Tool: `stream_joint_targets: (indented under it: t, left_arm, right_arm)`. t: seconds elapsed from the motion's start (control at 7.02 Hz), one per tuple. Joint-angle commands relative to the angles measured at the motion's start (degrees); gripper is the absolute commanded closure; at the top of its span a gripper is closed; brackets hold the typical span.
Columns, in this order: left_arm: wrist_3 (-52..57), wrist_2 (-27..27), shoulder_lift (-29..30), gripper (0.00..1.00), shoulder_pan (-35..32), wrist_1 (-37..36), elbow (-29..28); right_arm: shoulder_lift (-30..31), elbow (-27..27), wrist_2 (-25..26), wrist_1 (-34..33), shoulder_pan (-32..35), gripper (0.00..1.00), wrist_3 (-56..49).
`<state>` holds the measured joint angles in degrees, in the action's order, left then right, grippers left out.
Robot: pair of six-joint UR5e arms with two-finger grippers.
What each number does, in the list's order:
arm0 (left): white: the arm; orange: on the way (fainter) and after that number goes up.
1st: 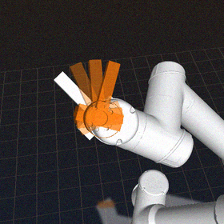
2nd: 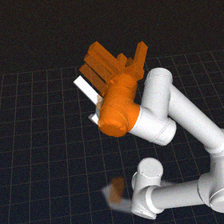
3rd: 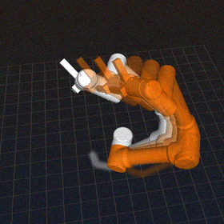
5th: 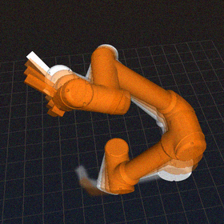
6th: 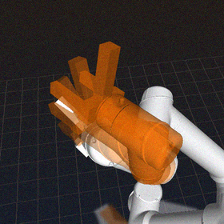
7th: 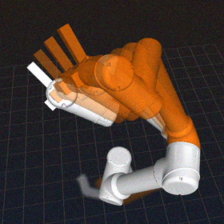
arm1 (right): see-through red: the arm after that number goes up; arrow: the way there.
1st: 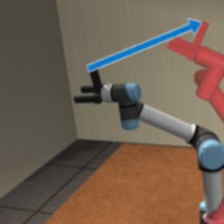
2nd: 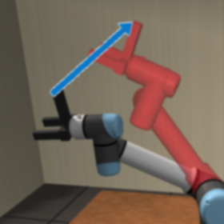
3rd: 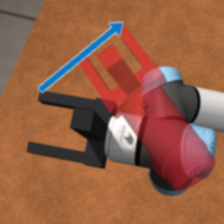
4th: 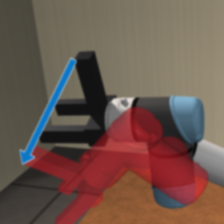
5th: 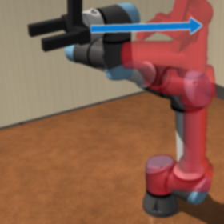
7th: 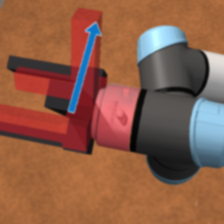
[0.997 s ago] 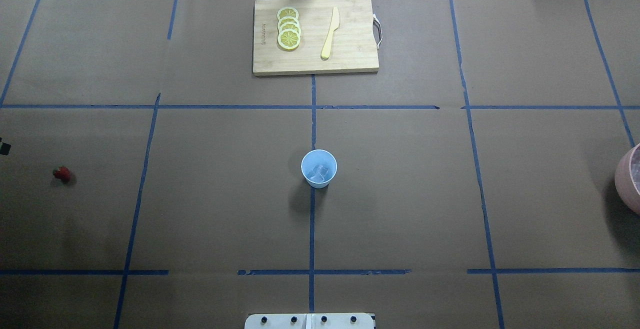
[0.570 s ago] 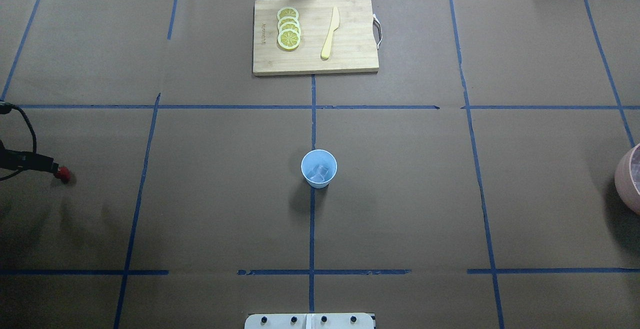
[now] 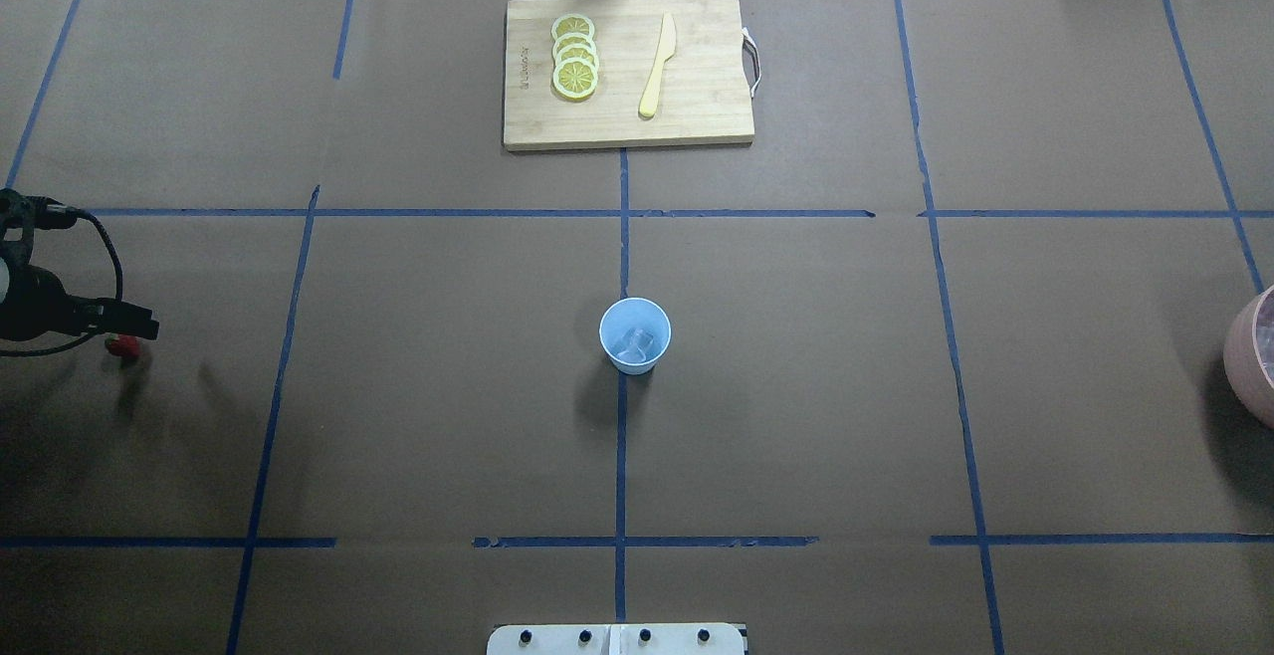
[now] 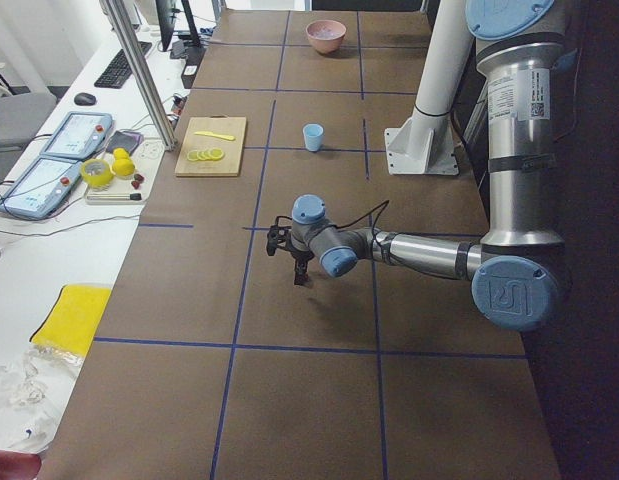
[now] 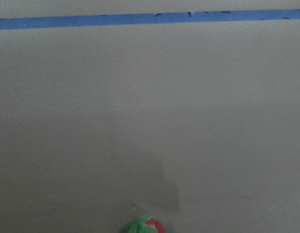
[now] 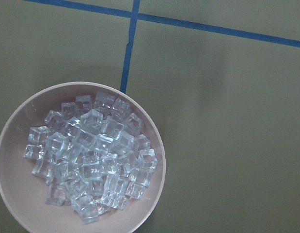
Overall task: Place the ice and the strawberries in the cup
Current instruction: 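Lower the left gripper onto the strawberry and close it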
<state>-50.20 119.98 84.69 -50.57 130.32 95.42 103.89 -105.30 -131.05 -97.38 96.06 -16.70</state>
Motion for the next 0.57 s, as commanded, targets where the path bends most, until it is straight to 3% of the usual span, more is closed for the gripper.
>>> stream_joint_targets:
  t: [0.0,0.43]
  left_arm:
    - [0.3,0.2,1.4,0.0,0.0,0.0,-2.4]
    - [0.0,0.6,0.9,0.0,0.1,-0.1,-2.4]
  right_arm:
    - [-0.1,-0.1,0.0,0.0,0.0,0.01,0.0]
    - [-0.1,-0.1,0.0,0.0,0.0,0.01,0.0]
